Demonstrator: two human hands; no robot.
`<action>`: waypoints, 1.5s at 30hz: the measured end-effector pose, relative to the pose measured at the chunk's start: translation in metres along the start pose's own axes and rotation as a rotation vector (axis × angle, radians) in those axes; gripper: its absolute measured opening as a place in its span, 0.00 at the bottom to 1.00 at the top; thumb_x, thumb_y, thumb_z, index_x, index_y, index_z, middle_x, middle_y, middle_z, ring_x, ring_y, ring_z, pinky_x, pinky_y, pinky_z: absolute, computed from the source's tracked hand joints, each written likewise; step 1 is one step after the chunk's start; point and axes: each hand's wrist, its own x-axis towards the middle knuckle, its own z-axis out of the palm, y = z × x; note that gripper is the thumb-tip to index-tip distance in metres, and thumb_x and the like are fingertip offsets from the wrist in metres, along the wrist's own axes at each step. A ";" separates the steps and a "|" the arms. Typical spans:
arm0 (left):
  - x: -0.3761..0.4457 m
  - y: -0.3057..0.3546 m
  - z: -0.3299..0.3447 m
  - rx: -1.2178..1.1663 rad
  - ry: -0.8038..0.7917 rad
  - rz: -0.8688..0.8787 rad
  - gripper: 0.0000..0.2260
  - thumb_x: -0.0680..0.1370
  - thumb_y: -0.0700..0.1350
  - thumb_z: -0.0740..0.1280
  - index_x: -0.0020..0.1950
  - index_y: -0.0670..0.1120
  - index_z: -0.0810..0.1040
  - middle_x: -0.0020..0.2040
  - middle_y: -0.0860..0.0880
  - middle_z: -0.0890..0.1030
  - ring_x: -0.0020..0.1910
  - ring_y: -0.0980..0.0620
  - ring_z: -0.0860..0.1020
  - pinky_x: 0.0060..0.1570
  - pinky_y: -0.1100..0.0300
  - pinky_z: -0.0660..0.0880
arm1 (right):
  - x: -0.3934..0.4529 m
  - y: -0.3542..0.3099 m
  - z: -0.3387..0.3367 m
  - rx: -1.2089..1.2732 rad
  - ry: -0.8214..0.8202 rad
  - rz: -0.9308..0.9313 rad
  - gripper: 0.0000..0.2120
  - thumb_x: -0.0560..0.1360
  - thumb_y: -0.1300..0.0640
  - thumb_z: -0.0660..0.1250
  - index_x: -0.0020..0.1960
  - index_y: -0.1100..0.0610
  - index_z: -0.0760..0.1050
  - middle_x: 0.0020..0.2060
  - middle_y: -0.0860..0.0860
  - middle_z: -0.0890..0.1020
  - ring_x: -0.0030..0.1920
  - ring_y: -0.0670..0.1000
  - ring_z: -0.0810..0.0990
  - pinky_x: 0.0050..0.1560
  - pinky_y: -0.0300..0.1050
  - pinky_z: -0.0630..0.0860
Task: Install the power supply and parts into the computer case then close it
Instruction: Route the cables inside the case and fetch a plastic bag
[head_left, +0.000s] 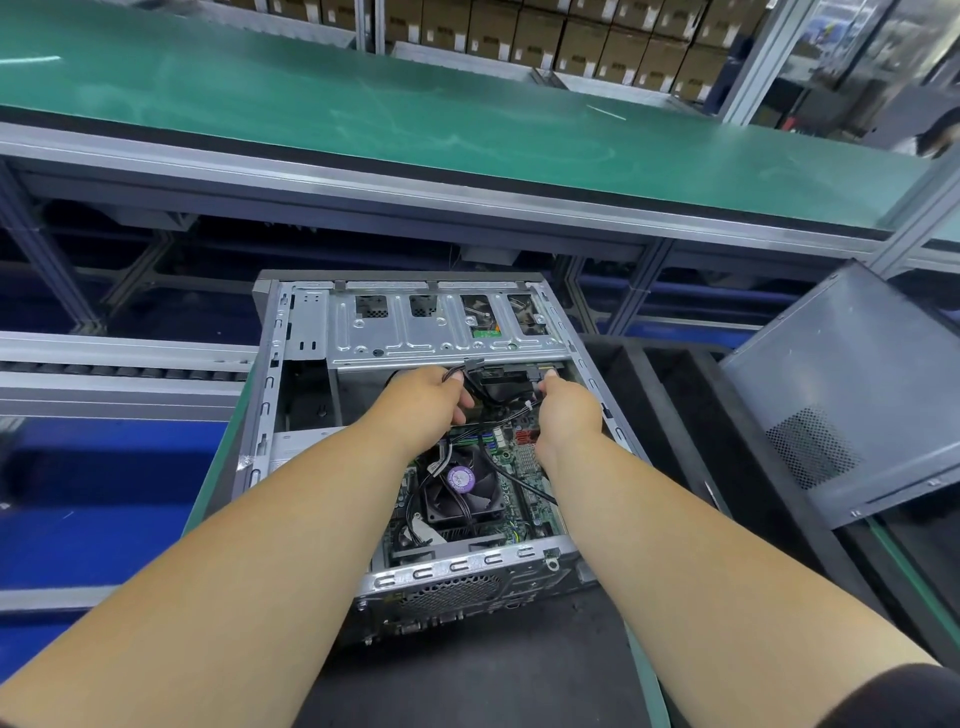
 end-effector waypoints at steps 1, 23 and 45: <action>0.000 0.000 0.000 -0.005 0.002 0.000 0.17 0.83 0.50 0.54 0.44 0.47 0.80 0.38 0.51 0.82 0.38 0.53 0.77 0.36 0.60 0.69 | -0.001 0.002 0.000 -0.006 -0.005 -0.005 0.17 0.82 0.51 0.60 0.36 0.53 0.75 0.33 0.53 0.71 0.31 0.52 0.67 0.32 0.45 0.68; 0.003 -0.003 0.004 -0.026 -0.024 -0.022 0.18 0.84 0.51 0.54 0.43 0.48 0.79 0.37 0.52 0.82 0.38 0.53 0.76 0.38 0.59 0.69 | 0.008 -0.003 0.007 0.060 -0.111 -0.008 0.14 0.83 0.47 0.57 0.54 0.56 0.75 0.67 0.60 0.72 0.66 0.60 0.70 0.53 0.53 0.64; -0.002 -0.001 0.002 -0.042 -0.031 -0.047 0.18 0.83 0.51 0.54 0.43 0.48 0.79 0.37 0.52 0.82 0.38 0.53 0.77 0.40 0.58 0.69 | 0.007 0.000 0.007 -0.045 -0.097 -0.084 0.17 0.82 0.45 0.59 0.44 0.57 0.75 0.46 0.53 0.75 0.44 0.54 0.72 0.47 0.50 0.67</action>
